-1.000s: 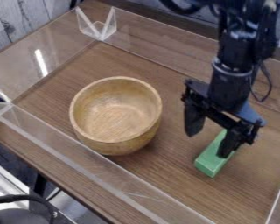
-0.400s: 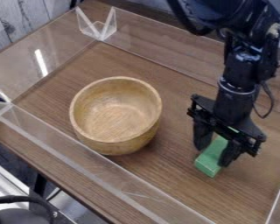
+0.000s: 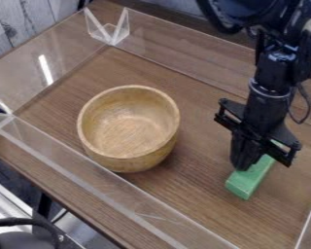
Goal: Put the green block in the brown bowl
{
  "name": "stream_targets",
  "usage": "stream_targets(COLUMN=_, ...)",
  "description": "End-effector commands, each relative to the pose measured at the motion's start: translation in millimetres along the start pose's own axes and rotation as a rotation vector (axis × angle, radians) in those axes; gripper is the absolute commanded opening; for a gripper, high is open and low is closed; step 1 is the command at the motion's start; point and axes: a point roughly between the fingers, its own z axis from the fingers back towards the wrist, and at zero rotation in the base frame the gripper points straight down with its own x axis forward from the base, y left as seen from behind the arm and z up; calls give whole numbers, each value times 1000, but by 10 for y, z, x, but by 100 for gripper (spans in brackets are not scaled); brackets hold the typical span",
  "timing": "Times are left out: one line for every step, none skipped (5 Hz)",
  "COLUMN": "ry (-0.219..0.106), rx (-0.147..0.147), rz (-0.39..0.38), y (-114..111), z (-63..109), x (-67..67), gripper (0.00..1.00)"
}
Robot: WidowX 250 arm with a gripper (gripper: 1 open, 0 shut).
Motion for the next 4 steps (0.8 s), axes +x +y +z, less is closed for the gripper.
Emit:
stream_targets(ry=-29, rx=-9, rz=-31, y=-97, z=34, x=73, gripper=0)
stream_targets(ry=-26, rx=-12, rz=-43, y=-126, z=9, x=84, gripper=0)
stream_targets(ry=-20, rx=-16, rz=-52, y=-150, z=-28, x=94, gripper=0)
stream_targets(ry=-12, rx=-18, rz=-62, y=-170, z=-78, x=104, gripper=0)
